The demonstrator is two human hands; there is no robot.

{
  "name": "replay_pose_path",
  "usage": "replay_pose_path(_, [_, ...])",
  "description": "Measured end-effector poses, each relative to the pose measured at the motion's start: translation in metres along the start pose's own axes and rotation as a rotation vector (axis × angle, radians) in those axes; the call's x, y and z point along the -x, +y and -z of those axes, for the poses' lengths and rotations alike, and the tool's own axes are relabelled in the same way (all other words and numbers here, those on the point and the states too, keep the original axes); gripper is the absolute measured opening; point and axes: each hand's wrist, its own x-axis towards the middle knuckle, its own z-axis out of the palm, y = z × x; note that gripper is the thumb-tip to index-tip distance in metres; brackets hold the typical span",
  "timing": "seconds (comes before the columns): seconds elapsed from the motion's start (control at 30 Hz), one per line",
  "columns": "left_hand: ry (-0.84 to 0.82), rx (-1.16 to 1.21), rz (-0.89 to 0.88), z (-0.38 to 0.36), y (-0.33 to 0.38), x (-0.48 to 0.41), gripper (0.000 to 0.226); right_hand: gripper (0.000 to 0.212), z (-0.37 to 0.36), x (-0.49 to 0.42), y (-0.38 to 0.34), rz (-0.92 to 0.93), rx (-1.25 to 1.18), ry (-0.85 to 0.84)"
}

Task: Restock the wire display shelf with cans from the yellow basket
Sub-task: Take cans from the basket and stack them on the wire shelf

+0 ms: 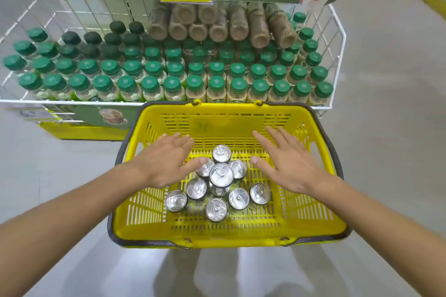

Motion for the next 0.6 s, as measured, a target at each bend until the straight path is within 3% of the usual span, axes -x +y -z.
replay_pose_path(0.17, [-0.068, 0.068, 0.046, -0.029, -0.010, -0.002, 0.113, 0.076, -0.035, -0.009, 0.015, -0.019, -0.004, -0.115])
replay_pose_path(0.33, [-0.189, 0.121, 0.049, -0.058, -0.016, 0.003, 0.113, 0.086, -0.063, -0.004, 0.031, -0.003, -0.017, -0.281])
replay_pose_path(0.5, [-0.309, 0.145, 0.012, -0.076, -0.013, 0.007, 0.135, 0.083, -0.080, -0.005, 0.028, 0.081, 0.029, -0.405])
replay_pose_path(0.6, [-0.379, 0.171, 0.009, -0.085, -0.010, 0.005, 0.123, 0.086, -0.087, -0.005, 0.024, 0.129, 0.052, -0.426])
